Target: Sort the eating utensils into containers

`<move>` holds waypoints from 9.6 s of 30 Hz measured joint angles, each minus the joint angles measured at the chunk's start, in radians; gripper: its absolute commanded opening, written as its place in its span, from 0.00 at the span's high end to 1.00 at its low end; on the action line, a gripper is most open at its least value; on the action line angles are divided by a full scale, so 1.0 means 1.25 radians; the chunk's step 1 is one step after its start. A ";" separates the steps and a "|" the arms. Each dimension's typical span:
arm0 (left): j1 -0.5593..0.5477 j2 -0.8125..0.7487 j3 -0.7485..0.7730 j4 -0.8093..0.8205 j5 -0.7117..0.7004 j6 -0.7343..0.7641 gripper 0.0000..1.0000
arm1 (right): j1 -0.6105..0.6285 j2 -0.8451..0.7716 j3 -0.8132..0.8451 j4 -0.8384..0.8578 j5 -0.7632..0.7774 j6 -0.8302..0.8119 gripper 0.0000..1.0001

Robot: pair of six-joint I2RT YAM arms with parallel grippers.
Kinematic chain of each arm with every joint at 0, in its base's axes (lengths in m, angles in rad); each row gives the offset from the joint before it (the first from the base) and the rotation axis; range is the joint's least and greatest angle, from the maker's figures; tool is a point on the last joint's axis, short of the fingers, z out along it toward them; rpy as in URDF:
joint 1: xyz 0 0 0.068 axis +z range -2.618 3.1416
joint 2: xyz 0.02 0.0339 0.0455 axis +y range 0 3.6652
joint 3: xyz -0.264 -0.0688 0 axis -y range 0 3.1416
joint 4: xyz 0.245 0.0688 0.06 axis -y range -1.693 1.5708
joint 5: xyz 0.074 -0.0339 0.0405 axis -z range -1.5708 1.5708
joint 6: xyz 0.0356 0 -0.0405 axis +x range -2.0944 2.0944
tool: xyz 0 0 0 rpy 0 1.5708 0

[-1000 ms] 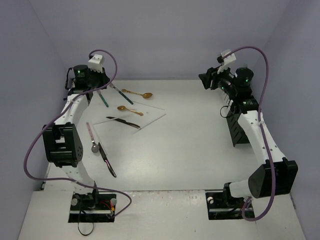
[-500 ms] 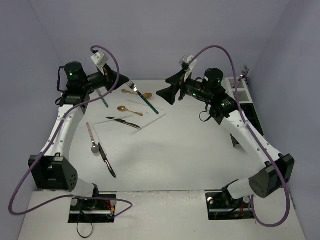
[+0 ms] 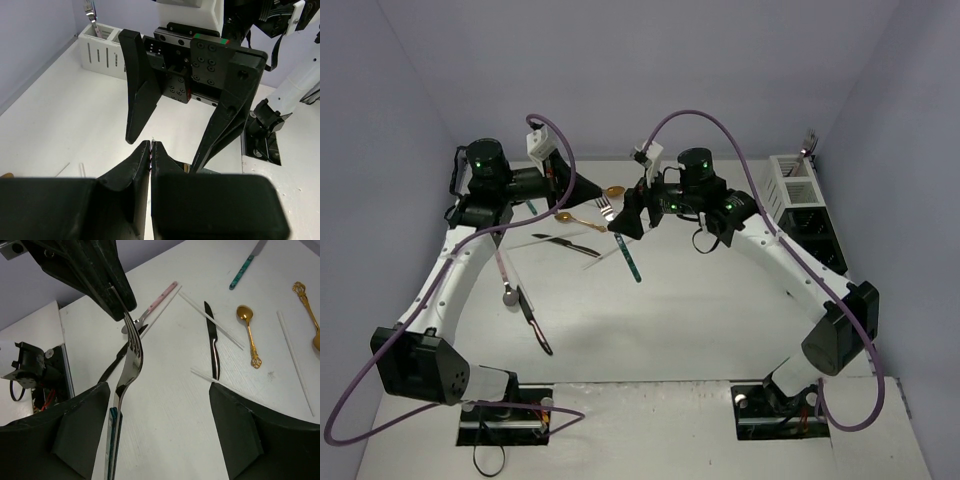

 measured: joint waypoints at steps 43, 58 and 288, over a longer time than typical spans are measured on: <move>0.106 -0.002 0.055 -0.213 -0.427 -0.028 0.09 | -0.507 -0.118 -0.020 0.048 0.141 0.003 1.00; 0.101 -0.003 -0.055 -0.185 -0.674 -0.056 0.09 | -0.626 -0.003 -0.006 0.428 0.588 0.068 1.00; -0.150 0.071 0.015 -0.389 -0.971 0.071 0.12 | -0.788 0.177 0.243 -0.021 0.168 -0.121 1.00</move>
